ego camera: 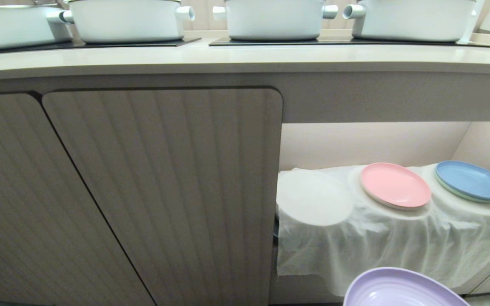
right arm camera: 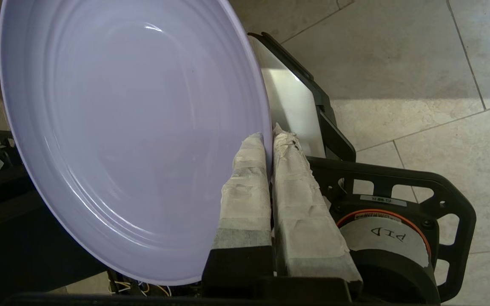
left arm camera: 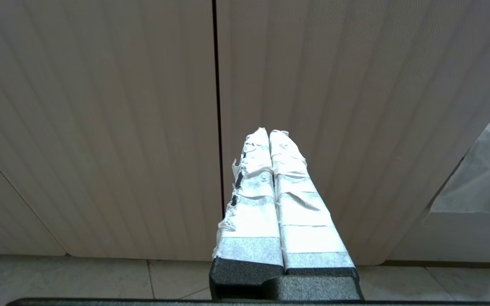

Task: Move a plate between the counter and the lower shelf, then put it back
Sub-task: Put the plate in the cupboard

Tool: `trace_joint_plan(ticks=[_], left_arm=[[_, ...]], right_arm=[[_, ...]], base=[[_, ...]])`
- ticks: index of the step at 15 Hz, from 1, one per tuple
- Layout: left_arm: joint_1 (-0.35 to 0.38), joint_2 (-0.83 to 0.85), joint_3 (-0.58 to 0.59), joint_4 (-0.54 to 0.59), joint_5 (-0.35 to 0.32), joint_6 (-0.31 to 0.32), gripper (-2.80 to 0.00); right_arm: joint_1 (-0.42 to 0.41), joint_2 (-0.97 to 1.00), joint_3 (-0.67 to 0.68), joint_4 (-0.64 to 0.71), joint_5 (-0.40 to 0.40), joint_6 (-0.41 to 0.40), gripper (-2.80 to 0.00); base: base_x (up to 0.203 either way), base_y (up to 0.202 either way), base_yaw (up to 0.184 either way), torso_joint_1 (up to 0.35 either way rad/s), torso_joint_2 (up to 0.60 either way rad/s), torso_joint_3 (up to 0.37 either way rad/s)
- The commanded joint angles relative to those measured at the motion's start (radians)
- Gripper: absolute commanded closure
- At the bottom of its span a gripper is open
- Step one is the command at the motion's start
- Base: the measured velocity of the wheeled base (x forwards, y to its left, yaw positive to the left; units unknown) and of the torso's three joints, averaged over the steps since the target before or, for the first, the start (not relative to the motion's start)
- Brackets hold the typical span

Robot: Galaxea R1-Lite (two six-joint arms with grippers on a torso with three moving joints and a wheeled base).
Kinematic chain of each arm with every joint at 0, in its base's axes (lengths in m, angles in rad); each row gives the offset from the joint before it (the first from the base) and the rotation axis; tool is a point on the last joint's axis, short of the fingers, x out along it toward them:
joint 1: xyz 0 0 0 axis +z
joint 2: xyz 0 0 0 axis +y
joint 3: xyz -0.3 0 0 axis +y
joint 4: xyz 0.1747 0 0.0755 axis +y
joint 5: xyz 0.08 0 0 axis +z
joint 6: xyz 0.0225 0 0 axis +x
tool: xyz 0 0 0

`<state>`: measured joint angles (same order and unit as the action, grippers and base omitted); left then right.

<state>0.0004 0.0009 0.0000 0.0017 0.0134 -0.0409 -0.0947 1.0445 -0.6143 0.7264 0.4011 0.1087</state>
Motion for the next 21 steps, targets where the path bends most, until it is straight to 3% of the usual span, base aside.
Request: trace_joint_plan(ticks=[1, 11, 16, 21], left_arm=[[0.0, 0.001, 0.0, 0.0, 0.0, -0.001, 0.0], [0.0, 0.001, 0.0, 0.0, 0.0, -0.001, 0.0], [0.0, 0.001, 0.0, 0.0, 0.0, -0.001, 0.0], [0.001, 0.001, 0.0, 0.0, 0.0, -0.001, 0.0]], right_arm=[[0.0, 0.003, -0.001, 0.005, 0.001, 0.002, 0.0], [-0.01, 0.041, -0.01, -0.047, -0.003, 0.014, 0.0], [-0.042, 0.154, -0.014, -0.135, -0.072, 0.021, 0.0], [-0.047, 0.238, -0.05, -0.193, -0.077, 0.104, 0.0]], base=[[0.0, 0.0, 0.0, 0.0, 0.0, 0.0], [0.0, 0.0, 0.0, 0.0, 0.0, 0.0], [0.0, 0.0, 0.0, 0.0, 0.0, 0.0], [0.0, 0.0, 0.0, 0.0, 0.0, 0.0]])
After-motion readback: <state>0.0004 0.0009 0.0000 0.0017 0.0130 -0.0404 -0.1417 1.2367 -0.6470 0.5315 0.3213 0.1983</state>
